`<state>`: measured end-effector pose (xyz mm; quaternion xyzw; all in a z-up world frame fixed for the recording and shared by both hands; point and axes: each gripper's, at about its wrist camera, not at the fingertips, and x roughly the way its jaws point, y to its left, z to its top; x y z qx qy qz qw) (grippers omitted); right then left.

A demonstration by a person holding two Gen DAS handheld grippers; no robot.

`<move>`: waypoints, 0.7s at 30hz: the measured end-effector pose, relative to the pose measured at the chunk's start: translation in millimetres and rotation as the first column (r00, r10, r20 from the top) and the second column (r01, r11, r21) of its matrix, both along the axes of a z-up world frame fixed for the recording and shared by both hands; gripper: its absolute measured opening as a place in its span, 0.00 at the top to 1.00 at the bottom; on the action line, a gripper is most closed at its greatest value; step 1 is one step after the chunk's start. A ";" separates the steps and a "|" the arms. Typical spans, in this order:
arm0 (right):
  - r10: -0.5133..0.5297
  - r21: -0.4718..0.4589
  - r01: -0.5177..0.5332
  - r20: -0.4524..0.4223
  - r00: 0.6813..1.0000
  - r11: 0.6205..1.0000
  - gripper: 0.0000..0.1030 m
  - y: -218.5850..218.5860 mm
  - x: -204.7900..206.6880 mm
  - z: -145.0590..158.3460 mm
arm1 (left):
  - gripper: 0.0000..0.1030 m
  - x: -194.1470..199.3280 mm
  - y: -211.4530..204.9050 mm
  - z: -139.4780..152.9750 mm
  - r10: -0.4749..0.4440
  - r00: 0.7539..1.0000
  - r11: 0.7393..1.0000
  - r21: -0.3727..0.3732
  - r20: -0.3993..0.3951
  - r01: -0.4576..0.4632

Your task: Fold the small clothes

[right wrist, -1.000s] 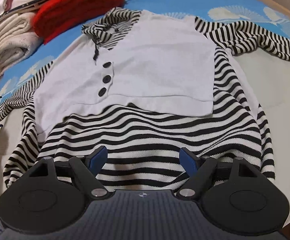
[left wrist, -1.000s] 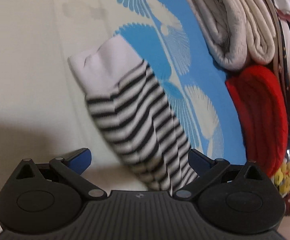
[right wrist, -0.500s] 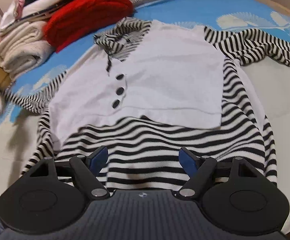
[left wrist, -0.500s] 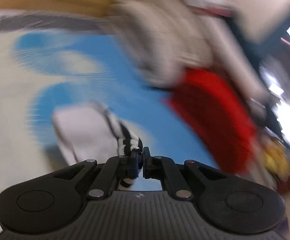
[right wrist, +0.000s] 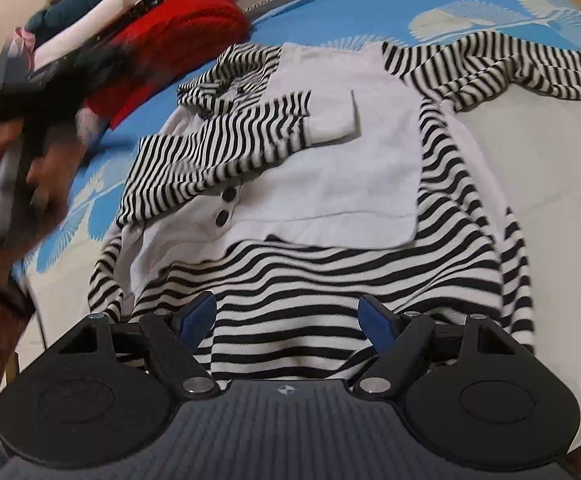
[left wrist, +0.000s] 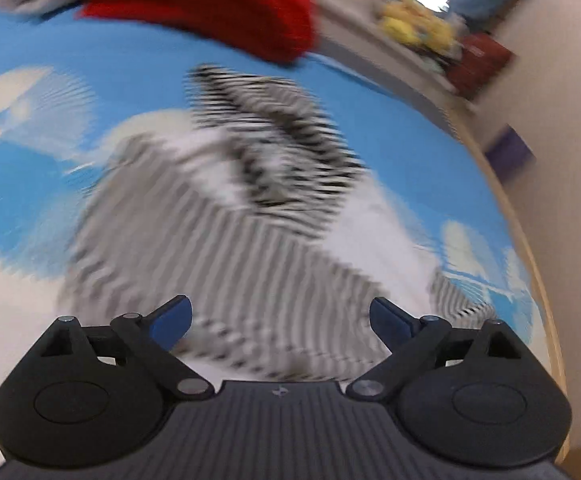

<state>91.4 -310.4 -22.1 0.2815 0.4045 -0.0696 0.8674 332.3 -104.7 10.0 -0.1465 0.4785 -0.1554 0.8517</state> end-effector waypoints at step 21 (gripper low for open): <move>-0.036 -0.098 0.033 -0.034 0.999 0.995 0.23 -103.1 204.3 -18.9 | 0.05 -8.1 144.3 -67.0 0.300 0.943 0.954 0.055 -0.144 -0.295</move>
